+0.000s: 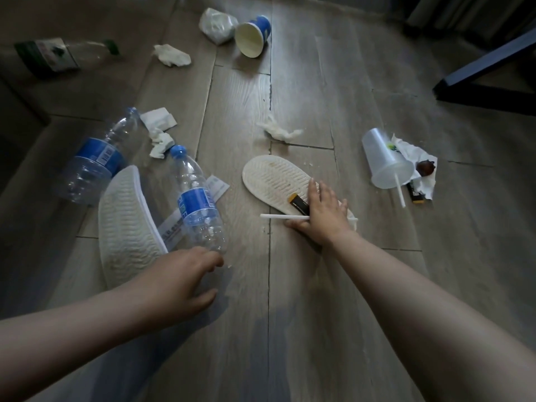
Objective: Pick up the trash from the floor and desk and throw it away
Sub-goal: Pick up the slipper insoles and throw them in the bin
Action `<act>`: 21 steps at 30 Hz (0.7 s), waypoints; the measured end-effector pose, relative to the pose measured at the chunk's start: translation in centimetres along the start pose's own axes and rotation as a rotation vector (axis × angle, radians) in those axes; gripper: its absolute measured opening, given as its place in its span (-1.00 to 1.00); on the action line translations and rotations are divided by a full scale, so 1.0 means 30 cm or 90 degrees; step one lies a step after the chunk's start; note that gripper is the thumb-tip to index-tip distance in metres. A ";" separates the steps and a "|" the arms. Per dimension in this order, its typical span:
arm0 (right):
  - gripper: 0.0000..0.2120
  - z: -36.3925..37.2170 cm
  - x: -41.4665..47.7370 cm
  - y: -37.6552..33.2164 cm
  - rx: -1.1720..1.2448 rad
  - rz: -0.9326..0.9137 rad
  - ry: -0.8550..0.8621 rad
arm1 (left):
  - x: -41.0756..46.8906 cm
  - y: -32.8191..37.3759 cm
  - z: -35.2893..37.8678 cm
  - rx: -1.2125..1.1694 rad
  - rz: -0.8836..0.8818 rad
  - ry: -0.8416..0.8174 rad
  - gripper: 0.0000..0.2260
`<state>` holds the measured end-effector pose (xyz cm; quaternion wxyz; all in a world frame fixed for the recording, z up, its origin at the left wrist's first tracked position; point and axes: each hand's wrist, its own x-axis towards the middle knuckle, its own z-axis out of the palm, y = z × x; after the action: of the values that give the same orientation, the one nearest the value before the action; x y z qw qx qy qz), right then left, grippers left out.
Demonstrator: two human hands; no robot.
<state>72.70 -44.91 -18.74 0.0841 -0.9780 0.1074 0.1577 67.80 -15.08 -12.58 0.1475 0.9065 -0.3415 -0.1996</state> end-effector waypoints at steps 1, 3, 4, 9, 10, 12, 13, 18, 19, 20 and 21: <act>0.06 0.004 0.007 0.006 0.002 0.003 -0.002 | 0.001 -0.007 -0.001 0.002 -0.004 -0.003 -0.63; 0.06 0.011 0.017 0.016 0.009 0.003 -0.004 | 0.003 -0.020 -0.001 -0.004 -0.013 -0.005 -0.62; 0.06 0.016 0.020 0.020 0.010 0.000 0.002 | 0.005 -0.024 -0.002 -0.010 -0.016 -0.003 -0.62; 0.04 0.026 0.021 0.031 -0.008 -0.013 0.037 | 0.026 -0.028 -0.009 -0.040 -0.037 0.024 -0.64; 0.03 0.023 0.021 0.031 -0.009 -0.014 0.038 | 0.029 -0.027 -0.011 -0.047 -0.043 0.029 -0.65; 0.00 0.018 0.019 0.028 -0.003 -0.015 0.042 | 0.031 -0.025 -0.018 -0.062 -0.055 0.037 -0.68; -0.02 0.017 0.015 0.026 0.002 -0.015 0.048 | 0.030 -0.024 -0.022 -0.076 -0.063 0.044 -0.70; -0.09 0.031 -0.031 0.014 0.009 0.016 0.083 | 0.005 -0.018 -0.056 -0.153 -0.115 0.116 -0.84; -0.11 0.029 -0.041 0.010 0.013 0.024 0.085 | -0.002 -0.018 -0.062 -0.154 -0.124 0.125 -0.84; -0.13 0.026 -0.051 0.006 0.018 0.029 0.085 | -0.010 -0.018 -0.066 -0.151 -0.131 0.132 -0.84; -0.16 0.022 -0.062 0.002 0.025 0.032 0.083 | -0.018 -0.018 -0.071 -0.144 -0.138 0.138 -0.84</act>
<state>70.76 -44.49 -18.76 0.0924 -0.9813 0.1404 0.0938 68.72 -14.04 -10.80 0.2622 0.9318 -0.1994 -0.1522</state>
